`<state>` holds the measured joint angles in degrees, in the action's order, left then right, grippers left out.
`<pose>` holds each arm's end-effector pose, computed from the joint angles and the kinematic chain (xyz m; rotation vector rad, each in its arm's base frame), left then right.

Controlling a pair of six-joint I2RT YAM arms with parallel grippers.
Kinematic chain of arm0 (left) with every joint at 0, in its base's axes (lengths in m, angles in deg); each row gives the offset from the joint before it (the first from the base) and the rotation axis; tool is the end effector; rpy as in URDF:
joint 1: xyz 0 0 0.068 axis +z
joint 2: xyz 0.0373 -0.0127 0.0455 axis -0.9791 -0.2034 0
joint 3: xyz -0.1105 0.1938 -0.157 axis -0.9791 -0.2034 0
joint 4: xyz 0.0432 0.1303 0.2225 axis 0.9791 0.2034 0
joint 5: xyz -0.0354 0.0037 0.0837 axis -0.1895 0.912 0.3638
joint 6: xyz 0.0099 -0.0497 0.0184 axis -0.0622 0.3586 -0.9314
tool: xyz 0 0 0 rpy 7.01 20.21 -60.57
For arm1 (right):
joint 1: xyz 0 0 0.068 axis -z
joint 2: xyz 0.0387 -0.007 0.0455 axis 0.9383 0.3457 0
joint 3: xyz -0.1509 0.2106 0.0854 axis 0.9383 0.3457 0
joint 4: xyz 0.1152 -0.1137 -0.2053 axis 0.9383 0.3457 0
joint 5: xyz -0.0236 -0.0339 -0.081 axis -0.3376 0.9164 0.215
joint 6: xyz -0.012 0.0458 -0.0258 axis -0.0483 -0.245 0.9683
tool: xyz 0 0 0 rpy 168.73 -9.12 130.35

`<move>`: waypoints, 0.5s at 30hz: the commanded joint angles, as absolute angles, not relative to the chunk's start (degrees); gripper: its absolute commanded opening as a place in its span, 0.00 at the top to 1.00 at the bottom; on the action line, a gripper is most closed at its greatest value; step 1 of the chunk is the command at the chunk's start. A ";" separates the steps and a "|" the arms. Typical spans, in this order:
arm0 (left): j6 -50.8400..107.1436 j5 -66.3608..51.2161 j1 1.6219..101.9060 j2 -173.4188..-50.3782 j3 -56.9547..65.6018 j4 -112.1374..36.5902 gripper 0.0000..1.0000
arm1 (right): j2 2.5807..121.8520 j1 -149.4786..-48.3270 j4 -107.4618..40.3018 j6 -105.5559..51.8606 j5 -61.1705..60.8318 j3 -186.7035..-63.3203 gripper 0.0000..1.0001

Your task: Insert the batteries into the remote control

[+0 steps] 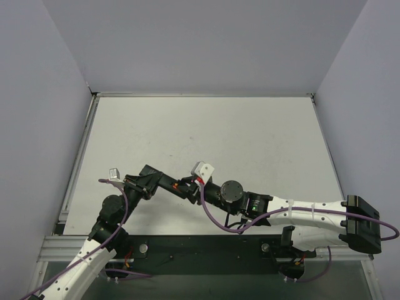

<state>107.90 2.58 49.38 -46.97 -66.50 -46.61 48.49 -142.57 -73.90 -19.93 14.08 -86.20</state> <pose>0.1069 -0.0575 0.1853 -0.9523 1.5124 -1.5841 0.0832 0.2546 0.3019 -0.7981 1.2495 0.9611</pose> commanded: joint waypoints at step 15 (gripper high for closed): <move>111.23 0.86 49.44 -46.51 -69.60 -55.53 1.00 | 48.90 -142.46 -77.15 -17.48 14.77 -87.79 1.00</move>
